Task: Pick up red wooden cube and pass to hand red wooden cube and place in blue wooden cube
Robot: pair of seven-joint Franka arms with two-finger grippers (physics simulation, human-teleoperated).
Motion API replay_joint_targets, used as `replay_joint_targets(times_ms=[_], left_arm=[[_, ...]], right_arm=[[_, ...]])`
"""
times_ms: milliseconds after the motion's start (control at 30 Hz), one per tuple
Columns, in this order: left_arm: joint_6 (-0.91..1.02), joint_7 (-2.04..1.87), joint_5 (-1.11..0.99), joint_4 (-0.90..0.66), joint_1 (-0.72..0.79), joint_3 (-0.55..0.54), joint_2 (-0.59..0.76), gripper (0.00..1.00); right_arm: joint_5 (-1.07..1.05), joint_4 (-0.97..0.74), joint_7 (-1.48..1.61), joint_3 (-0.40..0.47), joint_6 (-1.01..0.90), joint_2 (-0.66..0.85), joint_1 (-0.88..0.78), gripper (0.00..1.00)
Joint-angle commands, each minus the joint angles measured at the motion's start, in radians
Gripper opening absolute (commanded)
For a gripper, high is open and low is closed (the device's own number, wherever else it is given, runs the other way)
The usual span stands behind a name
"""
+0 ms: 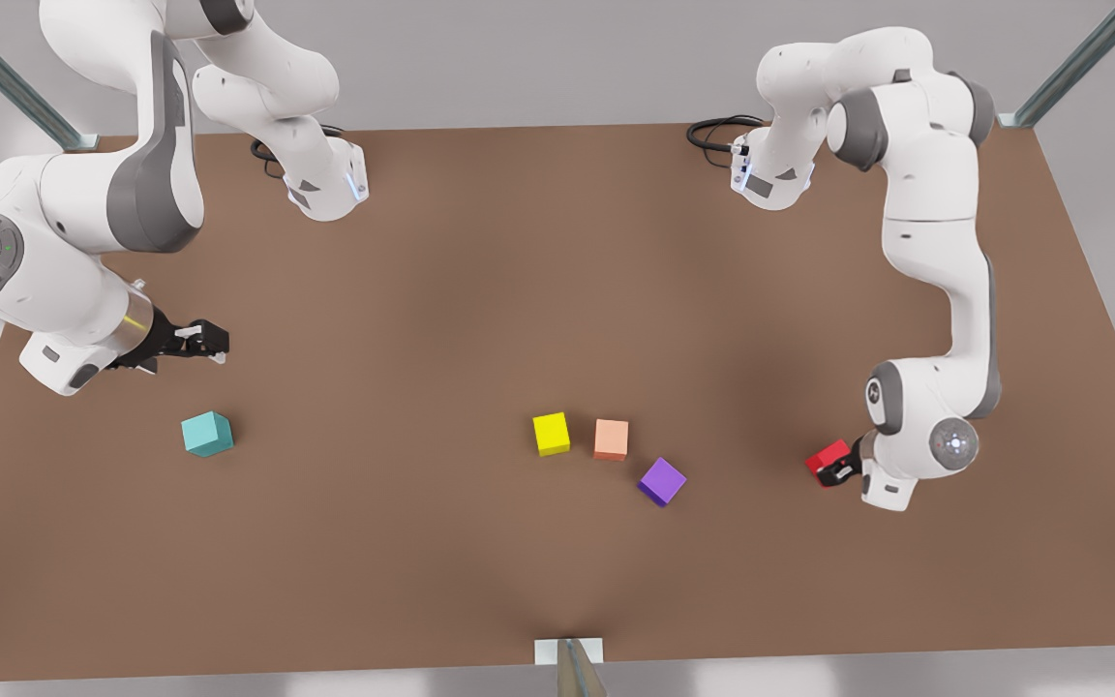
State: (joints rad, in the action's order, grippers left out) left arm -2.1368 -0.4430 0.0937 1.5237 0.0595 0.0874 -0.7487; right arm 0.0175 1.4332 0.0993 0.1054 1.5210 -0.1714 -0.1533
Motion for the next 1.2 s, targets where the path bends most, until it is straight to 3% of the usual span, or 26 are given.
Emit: replay_joint_targets(times_ms=[0,367,467,500,600,700,767,800,833,900,967,1033,1167], left_arm=[[-0.034,-0.146,-0.002,0.000,0.000,0.000,-0.011,1.00],[-0.094,-0.144,-0.002,0.000,0.002,-0.002,-0.070,1.00],[-0.092,-0.146,-0.002,0.000,0.002,-0.001,-0.067,0.65],[-0.092,-0.146,0.000,0.000,0.002,-0.002,-0.064,0.60],[-0.057,-0.148,0.006,-0.022,0.006,-0.011,-0.055,0.59],[0.244,-0.148,0.054,-0.183,-0.006,-0.104,-0.038,0.59],[0.459,-0.149,0.240,-0.371,-0.004,-0.296,-0.046,0.59],[0.456,-0.148,0.328,-0.388,-0.004,-0.376,-0.046,0.59],[0.451,-0.109,0.330,-0.465,-0.003,-0.486,-0.098,0.59],[0.378,0.074,0.427,-0.534,-0.003,-0.613,-0.202,0.60],[0.327,0.279,0.601,-0.533,-0.003,-0.615,-0.239,0.59],[0.333,0.325,0.646,-0.530,-0.013,-0.617,-0.244,0.59],[0.322,0.412,0.692,-0.513,-0.021,-0.623,-0.245,0.59]], right_arm=[[-0.001,0.000,0.014,0.000,-0.001,0.001,0.000,1.00],[-0.001,0.000,0.014,0.000,-0.001,0.000,0.000,1.00],[-0.001,0.000,0.014,0.000,-0.001,-0.002,0.000,1.00],[-0.001,0.000,0.014,0.000,-0.001,-0.002,0.000,1.00],[-0.002,0.000,0.014,-0.001,0.001,0.000,-0.002,1.00],[-0.013,0.004,0.014,-0.003,-0.002,-0.002,-0.002,1.00],[-0.010,0.004,0.014,-0.003,-0.002,-0.007,-0.002,1.00],[-0.005,0.007,0.019,-0.004,-0.015,-0.011,-0.009,1.00],[-0.031,-0.013,0.221,-0.012,-0.013,-0.049,-0.014,1.00],[-0.376,-0.036,0.583,-0.001,-0.018,-0.169,0.029,1.00],[-0.643,-0.117,0.805,-0.003,-0.016,-0.367,0.057,1.00],[-0.895,-0.216,1.069,-0.003,-0.024,-0.572,0.089,1.00],[-1.086,-0.227,1.479,-0.033,0.122,-0.600,0.006,1.00]])
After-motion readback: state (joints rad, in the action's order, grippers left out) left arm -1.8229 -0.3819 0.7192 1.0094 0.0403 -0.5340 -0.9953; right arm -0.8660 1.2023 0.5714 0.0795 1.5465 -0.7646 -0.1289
